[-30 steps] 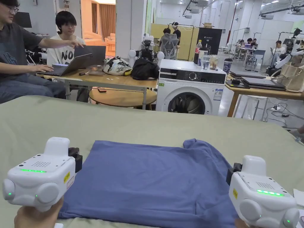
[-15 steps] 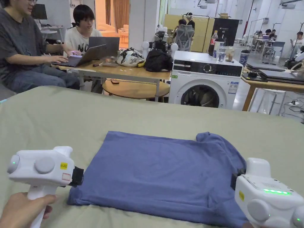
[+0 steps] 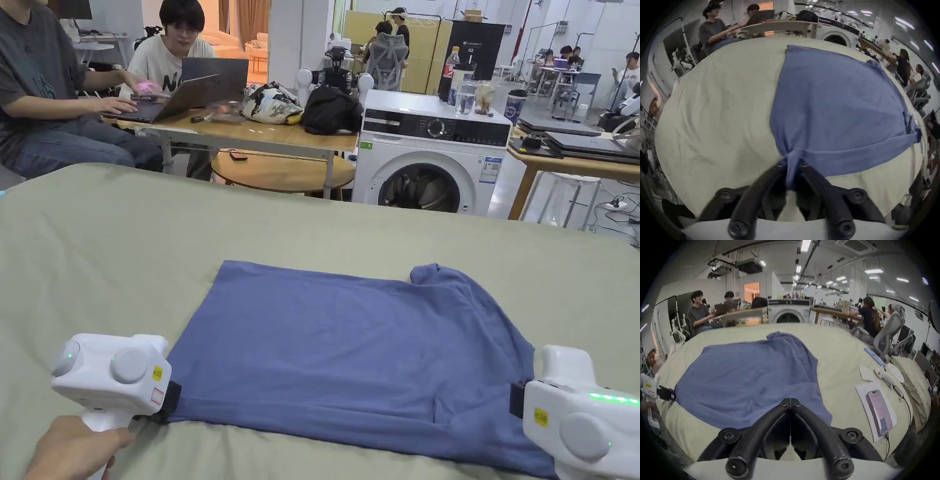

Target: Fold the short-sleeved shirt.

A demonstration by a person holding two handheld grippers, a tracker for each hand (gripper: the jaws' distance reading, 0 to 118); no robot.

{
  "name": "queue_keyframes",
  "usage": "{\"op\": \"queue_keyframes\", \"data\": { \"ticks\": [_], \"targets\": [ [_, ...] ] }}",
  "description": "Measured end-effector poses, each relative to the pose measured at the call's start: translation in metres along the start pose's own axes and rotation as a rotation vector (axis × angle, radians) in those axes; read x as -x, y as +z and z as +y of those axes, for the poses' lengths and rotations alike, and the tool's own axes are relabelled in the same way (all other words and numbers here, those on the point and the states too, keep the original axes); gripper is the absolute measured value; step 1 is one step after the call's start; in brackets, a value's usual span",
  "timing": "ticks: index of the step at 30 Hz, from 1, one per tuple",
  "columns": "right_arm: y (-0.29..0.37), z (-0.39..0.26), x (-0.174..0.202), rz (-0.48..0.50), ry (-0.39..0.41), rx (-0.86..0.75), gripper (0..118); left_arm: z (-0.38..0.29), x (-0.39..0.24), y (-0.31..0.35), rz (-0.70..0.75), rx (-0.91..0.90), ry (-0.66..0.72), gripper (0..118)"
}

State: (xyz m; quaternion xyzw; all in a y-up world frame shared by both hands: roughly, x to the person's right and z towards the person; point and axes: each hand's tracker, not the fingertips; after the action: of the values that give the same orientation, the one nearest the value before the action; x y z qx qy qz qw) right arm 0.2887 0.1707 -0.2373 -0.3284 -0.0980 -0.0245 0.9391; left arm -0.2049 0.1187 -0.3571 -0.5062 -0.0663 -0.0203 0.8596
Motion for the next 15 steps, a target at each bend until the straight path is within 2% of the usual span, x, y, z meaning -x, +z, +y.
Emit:
{"op": "queue_keyframes", "data": {
  "ticks": [1, 2, 3, 5, 6, 11, 13, 14, 15],
  "targets": [
    [-0.001, 0.001, -0.007, -0.001, 0.001, 0.023, 2, 0.001, 0.001, 0.000, -0.054, 0.001, 0.007, 1],
    [-0.002, 0.000, -0.014, -0.010, 0.008, 0.049, 6, 0.000, 0.004, -0.001, -0.032, 0.001, 0.012, 1],
    [-0.004, -0.002, -0.020, -0.009, 0.033, 0.097, 13, -0.001, 0.004, 0.000, -0.026, -0.006, 0.004, 1],
    [-0.009, -0.010, -0.031, -0.027, 0.044, 0.124, 43, -0.005, 0.008, 0.001, -0.040, -0.023, 0.008, 1],
    [-0.012, -0.014, -0.035, -0.039, 0.051, 0.152, 47, -0.007, 0.011, 0.003, -0.052, -0.036, 0.028, 1],
    [-0.042, -0.041, -0.049, -0.024, 0.037, 0.270, 46, -0.013, 0.017, 0.007, -0.080, -0.060, 0.048, 1],
    [-0.056, -0.052, -0.050, -0.010, 0.043, 0.303, 38, -0.015, 0.019, 0.006, -0.087, -0.068, 0.054, 1],
    [-0.055, -0.056, -0.049, -0.011, 0.047, 0.275, 28, -0.019, 0.015, 0.009, -0.088, -0.073, 0.052, 1],
    [-0.050, -0.055, -0.047, -0.013, 0.064, 0.219, 7, -0.020, 0.016, 0.009, -0.089, -0.079, 0.051, 1]
  ]
}}
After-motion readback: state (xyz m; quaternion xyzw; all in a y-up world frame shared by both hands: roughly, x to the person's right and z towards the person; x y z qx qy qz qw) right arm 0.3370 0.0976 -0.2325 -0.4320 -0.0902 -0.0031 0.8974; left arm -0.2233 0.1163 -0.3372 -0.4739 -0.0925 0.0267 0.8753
